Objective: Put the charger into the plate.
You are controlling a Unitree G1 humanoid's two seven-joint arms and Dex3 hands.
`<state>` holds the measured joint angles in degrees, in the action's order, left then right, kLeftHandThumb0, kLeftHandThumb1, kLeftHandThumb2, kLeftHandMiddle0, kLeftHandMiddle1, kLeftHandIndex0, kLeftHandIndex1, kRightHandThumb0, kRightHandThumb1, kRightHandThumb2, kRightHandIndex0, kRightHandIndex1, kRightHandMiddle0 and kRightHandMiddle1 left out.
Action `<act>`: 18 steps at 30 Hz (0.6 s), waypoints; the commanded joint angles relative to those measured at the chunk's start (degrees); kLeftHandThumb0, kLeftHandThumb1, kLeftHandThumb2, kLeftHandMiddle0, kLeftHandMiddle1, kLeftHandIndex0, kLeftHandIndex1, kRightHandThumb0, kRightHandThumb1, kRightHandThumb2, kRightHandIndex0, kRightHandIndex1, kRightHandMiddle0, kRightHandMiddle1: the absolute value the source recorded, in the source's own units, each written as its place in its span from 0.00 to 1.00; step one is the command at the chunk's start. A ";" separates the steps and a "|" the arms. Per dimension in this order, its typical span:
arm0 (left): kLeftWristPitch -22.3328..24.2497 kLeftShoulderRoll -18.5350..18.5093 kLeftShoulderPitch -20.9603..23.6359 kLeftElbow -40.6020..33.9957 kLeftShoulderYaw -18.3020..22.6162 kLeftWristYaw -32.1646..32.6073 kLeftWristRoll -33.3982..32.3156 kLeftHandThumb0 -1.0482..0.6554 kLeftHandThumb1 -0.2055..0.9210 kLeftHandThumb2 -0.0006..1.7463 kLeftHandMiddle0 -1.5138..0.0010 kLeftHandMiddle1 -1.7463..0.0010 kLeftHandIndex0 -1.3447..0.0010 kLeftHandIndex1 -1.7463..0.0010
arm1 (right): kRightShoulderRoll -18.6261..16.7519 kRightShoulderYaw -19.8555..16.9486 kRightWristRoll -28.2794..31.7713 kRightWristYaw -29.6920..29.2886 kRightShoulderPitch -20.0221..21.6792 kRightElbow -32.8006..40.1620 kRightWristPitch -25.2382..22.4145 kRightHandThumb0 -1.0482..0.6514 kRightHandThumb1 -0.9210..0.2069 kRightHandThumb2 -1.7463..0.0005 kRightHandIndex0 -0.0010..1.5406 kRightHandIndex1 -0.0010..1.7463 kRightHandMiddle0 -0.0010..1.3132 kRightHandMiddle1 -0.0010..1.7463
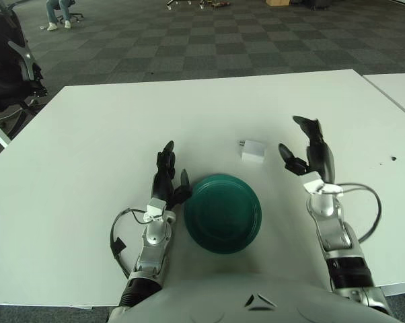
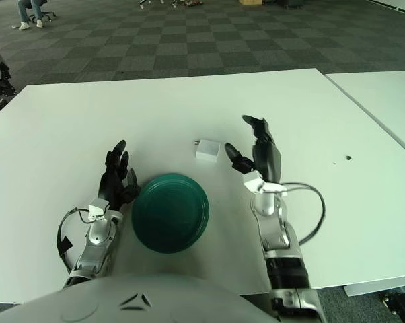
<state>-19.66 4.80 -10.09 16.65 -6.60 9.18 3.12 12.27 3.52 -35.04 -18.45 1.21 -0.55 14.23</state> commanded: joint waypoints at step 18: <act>3.33 -0.28 -4.83 13.52 -0.95 3.21 3.35 0.01 1.00 0.59 0.88 1.00 1.00 0.71 | 3.20 17.36 -28.12 14.61 10.85 -2.48 -16.43 0.10 0.00 0.54 0.17 0.09 0.00 0.44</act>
<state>-19.45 5.04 -9.05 17.67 -6.81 12.02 3.92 14.34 18.68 -60.44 -6.27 8.58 -0.56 -0.05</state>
